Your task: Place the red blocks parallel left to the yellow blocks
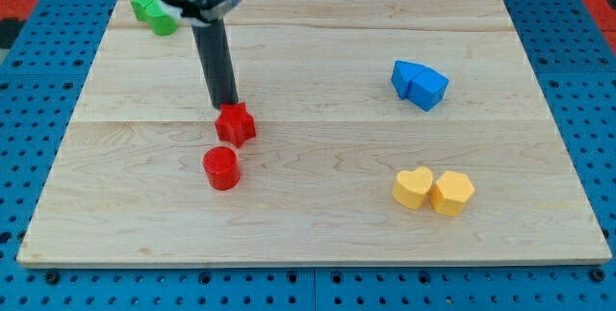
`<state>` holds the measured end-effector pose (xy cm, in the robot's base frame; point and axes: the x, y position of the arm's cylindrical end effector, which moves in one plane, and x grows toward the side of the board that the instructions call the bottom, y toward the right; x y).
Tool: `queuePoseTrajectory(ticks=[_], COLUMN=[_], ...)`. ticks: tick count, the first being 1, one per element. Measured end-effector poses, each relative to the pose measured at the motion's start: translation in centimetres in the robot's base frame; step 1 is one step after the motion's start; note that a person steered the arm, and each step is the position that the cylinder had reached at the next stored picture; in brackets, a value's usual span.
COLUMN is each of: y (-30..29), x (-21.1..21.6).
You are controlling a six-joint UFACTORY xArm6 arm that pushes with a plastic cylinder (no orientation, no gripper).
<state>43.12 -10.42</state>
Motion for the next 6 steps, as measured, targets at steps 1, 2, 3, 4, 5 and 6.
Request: queuePoseTrajectory(ticks=[1,2,3,4,5,6], y=[0.2,-0.3,1.9,6.6,6.5,4.7], x=[4.1,1.2,-0.5,-0.3,2.6,5.9])
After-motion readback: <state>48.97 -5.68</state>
